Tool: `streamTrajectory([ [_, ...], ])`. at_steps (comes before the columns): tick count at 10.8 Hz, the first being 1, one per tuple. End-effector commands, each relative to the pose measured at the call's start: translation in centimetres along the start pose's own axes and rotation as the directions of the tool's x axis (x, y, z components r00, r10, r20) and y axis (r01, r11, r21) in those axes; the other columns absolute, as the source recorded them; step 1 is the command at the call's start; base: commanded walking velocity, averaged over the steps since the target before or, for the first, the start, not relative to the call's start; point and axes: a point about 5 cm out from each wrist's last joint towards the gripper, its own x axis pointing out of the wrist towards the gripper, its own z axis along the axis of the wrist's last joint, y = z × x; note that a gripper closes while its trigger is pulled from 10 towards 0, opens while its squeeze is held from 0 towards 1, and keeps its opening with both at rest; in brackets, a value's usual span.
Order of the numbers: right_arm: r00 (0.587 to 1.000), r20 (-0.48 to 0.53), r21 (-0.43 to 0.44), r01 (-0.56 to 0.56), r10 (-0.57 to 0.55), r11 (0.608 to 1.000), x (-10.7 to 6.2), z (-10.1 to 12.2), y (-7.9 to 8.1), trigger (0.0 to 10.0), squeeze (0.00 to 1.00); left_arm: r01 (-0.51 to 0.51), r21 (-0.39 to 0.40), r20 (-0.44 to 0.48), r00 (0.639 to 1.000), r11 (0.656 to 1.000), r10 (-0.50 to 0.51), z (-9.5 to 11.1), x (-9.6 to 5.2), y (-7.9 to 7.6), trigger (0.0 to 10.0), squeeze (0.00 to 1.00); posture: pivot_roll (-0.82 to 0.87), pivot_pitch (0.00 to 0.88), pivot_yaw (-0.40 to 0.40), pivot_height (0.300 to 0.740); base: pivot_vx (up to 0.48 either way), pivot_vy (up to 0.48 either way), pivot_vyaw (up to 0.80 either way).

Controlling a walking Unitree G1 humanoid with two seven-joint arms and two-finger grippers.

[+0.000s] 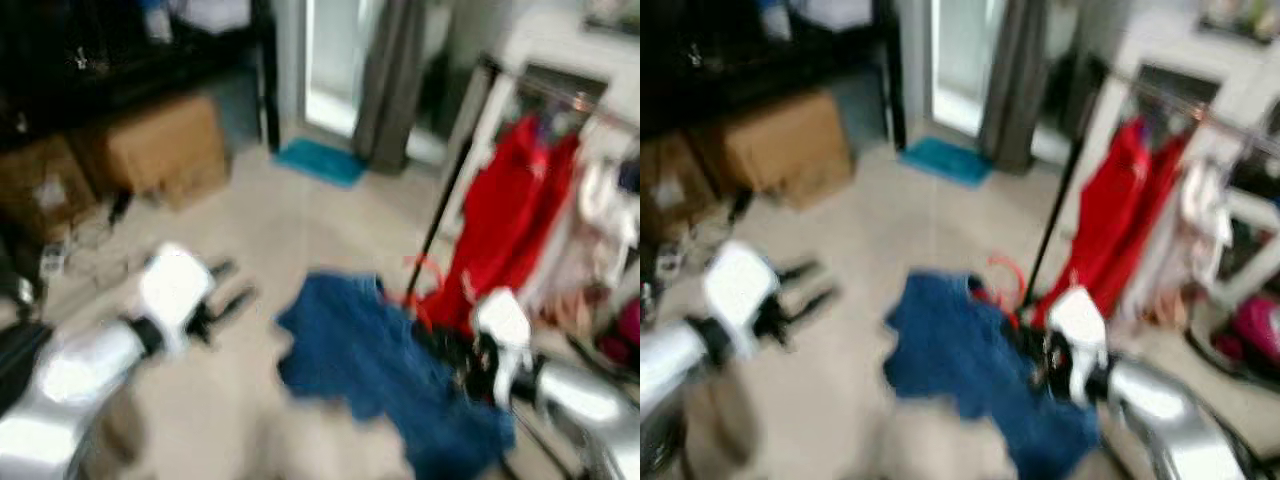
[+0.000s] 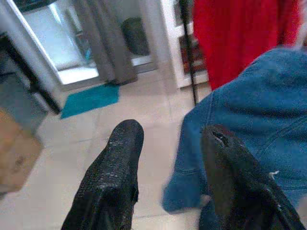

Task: Hang hanger

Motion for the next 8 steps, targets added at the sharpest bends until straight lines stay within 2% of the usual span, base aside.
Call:
streamTrajectory([
  [1, 0.999, 0.041, -0.063, -0.001, 0.003, 0.998, -0.8, 1.6, -0.8, 10.0, 0.0, 0.024, -0.01, 0.002, 1.0, 1.0, -0.024, 0.1, 0.0, 0.1, 10.0, 0.0, 0.04, 0.027, -0.054, 0.74, 0.0, 0.0, 0.0],
  [2, 0.999, 0.033, -0.055, -0.012, 0.014, 0.998, -0.8, 1.7, -1.0, 10.0, 0.0, 0.022, -0.019, 0.008, 1.0, 1.0, -0.022, 0.3, -0.1, 0.3, 10.0, 1.0, 0.04, 0.027, -0.054, 0.74, 0.0, 0.0, 0.0],
  [3, 0.999, 0.041, -0.052, -0.027, 0.029, 0.998, -0.8, 1.8, -1.1, 10.0, 0.0, 0.027, -0.012, 0.006, 1.0, 1.0, -0.027, 0.4, -0.2, 0.3, 10.0, 1.0, 0.06, 0.025, -0.062, 0.74, 0.0, 0.0, 0.0],
  [4, 0.994, 0.072, -0.05, -0.075, 0.079, 0.996, -0.9, 2.2, -0.8, 10.0, 0.0, 0.013, 0.022, -0.03, 0.999, 1.0, -0.013, -0.3, -0.5, 0.7, 10.0, 0.78, 0.07, 0.023, -0.066, 0.74, 0.0, 0.0, 0.0],
  [5, 0.991, 0.084, -0.05, -0.103, 0.107, 0.993, -1.0, 2.4, -0.6, 10.0, 0.0, 0.013, 0.033, -0.041, 0.999, 0.999, -0.012, -0.6, -0.4, 0.7, 10.0, 0.0, 0.07, 0.022, -0.068, 0.74, 0.0, 0.0, 0.0],
  [7, 0.973, 0.122, -0.039, -0.194, 0.198, 0.98, -1.7, 2.6, 0.3, 10.0, 0.0, 0.005, 0.026, -0.062, 0.998, 1.0, -0.004, -2.0, 0.5, 1.1, 10.0, 0.0, 0.07, 0.019, -0.068, 0.74, 0.0, 0.0, 0.0],
  [8, 0.964, 0.137, -0.04, -0.226, 0.229, 0.973, -2.0, 2.6, 0.6, 10.0, 0.0, 0.021, -0.004, -0.024, 0.999, 1.0, -0.021, -2.1, 1.2, 1.4, 10.0, 0.0, 0.07, 0.017, -0.065, 0.74, 0.0, 0.0, 0.0],
])
